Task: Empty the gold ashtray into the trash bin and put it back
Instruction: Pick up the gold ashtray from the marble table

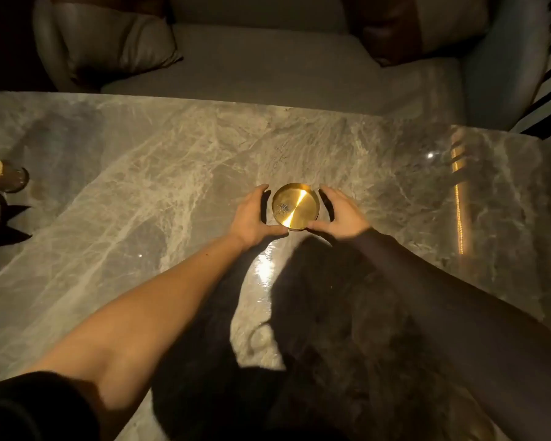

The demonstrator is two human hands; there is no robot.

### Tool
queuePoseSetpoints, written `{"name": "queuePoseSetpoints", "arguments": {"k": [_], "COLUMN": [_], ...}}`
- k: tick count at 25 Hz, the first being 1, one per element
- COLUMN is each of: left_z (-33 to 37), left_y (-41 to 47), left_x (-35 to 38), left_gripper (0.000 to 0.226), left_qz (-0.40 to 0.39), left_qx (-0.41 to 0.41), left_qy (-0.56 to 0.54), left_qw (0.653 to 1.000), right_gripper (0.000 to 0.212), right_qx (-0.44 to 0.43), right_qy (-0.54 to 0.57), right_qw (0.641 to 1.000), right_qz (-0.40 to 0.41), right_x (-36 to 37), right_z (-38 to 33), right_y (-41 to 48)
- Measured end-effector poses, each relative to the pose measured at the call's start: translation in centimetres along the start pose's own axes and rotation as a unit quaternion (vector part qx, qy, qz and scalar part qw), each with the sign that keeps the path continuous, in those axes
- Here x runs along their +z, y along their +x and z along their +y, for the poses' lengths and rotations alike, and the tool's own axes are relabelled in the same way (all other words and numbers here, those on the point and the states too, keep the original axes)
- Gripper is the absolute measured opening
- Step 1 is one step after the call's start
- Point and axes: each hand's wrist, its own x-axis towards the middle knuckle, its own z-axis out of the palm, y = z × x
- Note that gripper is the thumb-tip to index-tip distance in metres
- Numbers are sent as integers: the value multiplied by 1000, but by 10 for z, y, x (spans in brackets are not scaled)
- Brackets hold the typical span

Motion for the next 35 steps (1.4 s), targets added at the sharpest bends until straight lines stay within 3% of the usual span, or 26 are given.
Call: {"name": "queuePoseSetpoints", "arguments": {"k": [3, 8, 14, 24, 30, 35], "left_z": [1, -1, -5, 25, 28, 48], "left_y": [11, 19, 11, -51, -96, -118], "left_x": [6, 17, 12, -19, -14, 5], "left_gripper": [113, 100, 101, 102, 95, 95], "left_qz": [-28, -15, 4, 46, 4, -25], "left_qx": [7, 25, 30, 96, 115, 125], "left_qy": [14, 26, -11, -187, -322, -335], "left_qw": [999, 999, 999, 977, 940, 934], "right_gripper": [96, 94, 92, 79, 67, 72], "right_qx": [-3, 4, 2, -22, -13, -19], "right_qy": [16, 37, 75, 176, 238, 272], "right_qw": [1000, 999, 997, 979, 967, 959], "right_qz": [-20, -15, -3, 102, 88, 78], "right_x": [2, 5, 8, -14, -31, -53], "right_z": [2, 8, 4, -47, -59, -43], "right_y": [6, 11, 5, -59, -124, -161]}}
